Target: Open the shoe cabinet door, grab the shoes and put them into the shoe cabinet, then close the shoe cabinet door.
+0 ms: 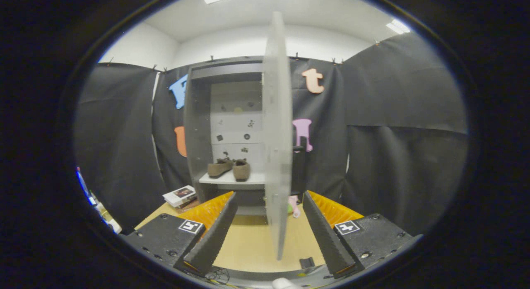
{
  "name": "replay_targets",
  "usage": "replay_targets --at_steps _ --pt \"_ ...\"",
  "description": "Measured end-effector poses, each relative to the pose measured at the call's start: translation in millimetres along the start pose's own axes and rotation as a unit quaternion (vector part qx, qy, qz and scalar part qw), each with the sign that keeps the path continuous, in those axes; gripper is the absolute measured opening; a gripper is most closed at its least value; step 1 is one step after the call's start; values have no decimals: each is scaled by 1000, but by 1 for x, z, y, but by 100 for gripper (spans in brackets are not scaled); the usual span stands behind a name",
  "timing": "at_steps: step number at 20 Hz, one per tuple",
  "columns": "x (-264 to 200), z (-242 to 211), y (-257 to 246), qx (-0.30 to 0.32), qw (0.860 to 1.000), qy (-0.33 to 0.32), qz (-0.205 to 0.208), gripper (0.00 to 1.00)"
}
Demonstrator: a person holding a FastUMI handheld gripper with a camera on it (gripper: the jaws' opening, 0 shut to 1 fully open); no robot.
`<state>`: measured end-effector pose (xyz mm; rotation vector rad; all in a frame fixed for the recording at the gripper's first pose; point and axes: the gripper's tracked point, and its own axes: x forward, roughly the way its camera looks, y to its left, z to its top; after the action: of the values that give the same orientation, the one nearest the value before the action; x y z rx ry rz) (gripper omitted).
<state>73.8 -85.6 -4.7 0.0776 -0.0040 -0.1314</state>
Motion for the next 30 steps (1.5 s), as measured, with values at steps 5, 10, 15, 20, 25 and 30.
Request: replay_targets --at_steps 5,10,15,20,25,30 --pt "34 10 -74 2 1000 12 -2 100" --pt "85 19 -82 -1 998 17 66 100" --pt "98 22 -60 -32 992 12 123 99" --pt "94 17 -41 -8 992 26 125 95" --pt "83 13 9 -20 993 24 115 95" --pt "83 9 69 -18 992 22 121 95"
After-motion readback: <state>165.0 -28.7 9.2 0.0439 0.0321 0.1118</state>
